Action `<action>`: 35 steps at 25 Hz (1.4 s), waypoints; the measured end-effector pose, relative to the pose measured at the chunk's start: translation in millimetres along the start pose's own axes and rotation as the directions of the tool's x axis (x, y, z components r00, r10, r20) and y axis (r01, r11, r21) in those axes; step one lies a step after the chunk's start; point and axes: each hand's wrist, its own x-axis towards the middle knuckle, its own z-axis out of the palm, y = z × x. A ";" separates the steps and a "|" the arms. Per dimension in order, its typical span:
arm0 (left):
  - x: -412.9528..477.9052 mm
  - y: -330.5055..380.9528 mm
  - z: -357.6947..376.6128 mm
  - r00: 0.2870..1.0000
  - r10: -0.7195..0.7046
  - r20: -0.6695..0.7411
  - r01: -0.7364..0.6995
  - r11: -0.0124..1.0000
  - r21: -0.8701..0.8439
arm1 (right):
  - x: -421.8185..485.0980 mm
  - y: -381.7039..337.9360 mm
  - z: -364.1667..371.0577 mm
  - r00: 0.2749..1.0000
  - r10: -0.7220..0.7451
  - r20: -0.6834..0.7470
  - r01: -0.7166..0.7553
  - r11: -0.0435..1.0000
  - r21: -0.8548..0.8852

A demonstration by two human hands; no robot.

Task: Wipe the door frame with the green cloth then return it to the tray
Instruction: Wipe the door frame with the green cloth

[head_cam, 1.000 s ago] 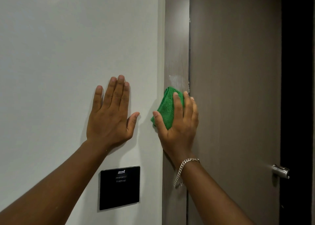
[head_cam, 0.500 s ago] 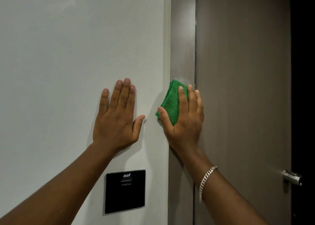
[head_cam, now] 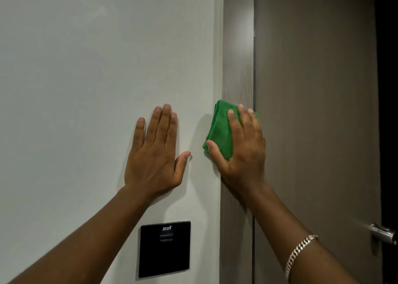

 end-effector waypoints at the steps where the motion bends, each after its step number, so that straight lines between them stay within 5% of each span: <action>1: -0.2 0.0 -0.8 1.000 0.000 0.005 0.000 1.000 0.003 | -6.7 4.8 -2.1 0.999 -0.046 0.026 0.046 0.999 0.004; 8: -0.1 -0.4 -2.9 1.000 0.007 0.017 -0.007 1.000 0.008 | 28.0 -5.0 1.6 0.988 0.151 -0.032 -0.149 0.987 0.059; 15: 0.1 -0.3 -4.5 0.999 0.010 0.031 -0.011 1.000 0.017 | 5.4 20.0 -12.3 0.986 -0.092 0.141 0.087 0.995 0.043; 21: -0.2 0.4 -4.2 1.000 0.003 0.030 -0.003 1.000 0.008 | 76.2 8.1 -4.4 0.990 0.084 0.117 -0.096 0.990 0.100; 27: -0.3 0.3 -3.1 1.000 -0.004 0.023 0.003 1.000 0.008 | 148.5 14.3 -1.9 0.989 0.045 0.144 -0.056 0.996 0.075; 35: -4.0 0.8 -3.5 0.999 -0.050 0.021 0.052 0.994 -0.098 | 44.7 13.0 -8.5 0.985 0.037 0.166 -0.051 0.995 0.082</action>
